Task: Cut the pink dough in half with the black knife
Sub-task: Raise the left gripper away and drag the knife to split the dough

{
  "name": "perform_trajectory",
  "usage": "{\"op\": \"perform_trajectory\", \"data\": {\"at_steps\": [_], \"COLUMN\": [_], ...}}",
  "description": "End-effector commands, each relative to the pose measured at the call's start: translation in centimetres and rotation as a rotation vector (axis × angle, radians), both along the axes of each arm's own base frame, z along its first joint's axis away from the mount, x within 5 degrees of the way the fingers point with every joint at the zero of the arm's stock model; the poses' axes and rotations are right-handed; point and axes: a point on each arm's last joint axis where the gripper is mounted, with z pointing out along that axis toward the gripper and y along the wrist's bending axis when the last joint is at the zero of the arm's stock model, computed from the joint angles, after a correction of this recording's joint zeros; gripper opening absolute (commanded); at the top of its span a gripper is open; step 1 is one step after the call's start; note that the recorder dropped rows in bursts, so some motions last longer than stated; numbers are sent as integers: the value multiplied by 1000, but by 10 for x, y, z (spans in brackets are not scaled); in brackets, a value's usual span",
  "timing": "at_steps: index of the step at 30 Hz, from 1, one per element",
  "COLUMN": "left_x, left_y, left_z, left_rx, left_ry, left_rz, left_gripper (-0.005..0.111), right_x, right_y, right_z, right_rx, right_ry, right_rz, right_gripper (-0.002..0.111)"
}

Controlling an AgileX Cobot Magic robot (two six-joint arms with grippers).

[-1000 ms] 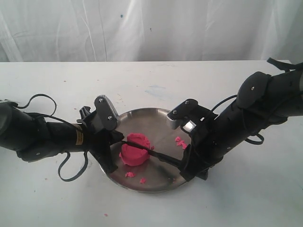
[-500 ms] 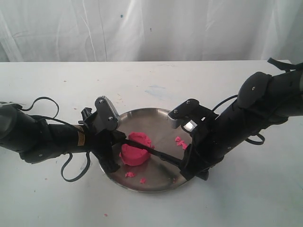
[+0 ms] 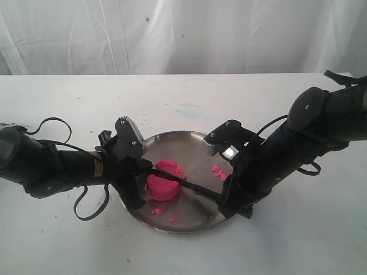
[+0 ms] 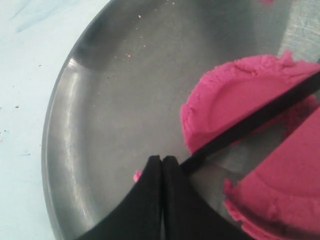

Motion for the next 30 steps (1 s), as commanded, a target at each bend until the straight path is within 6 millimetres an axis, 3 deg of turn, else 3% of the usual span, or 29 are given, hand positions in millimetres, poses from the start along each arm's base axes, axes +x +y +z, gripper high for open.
{"op": "perform_trajectory", "data": {"at_steps": [1,6,8,10,12,16,30], "left_x": [0,-5,-12,-27,-41,-55,-61], "left_y": [7,23,34,48,58,68,66], "left_z": [7,59,83,113,125,132,120], "left_rx": [63,96,96,97,123,158,90], "left_ry": [-37,-75,-37,13,84,165,182], "left_rz": [-15,92,220,349,429,505,507], "left_gripper": [0,0,0,0,0,0,0], "right_x": [-1,-1,-1,-2,-1,6,8], "right_y": [0,0,0,0,0,-2,-3], "right_z": [-1,-1,-1,-1,-1,-1,0], "right_rx": [2,1,2,2,2,-5,12], "right_ry": [11,9,11,12,7,-21,1], "right_rz": [4,3,4,5,-5,-109,-218], "right_gripper": [0,0,0,0,0,0,0]}}
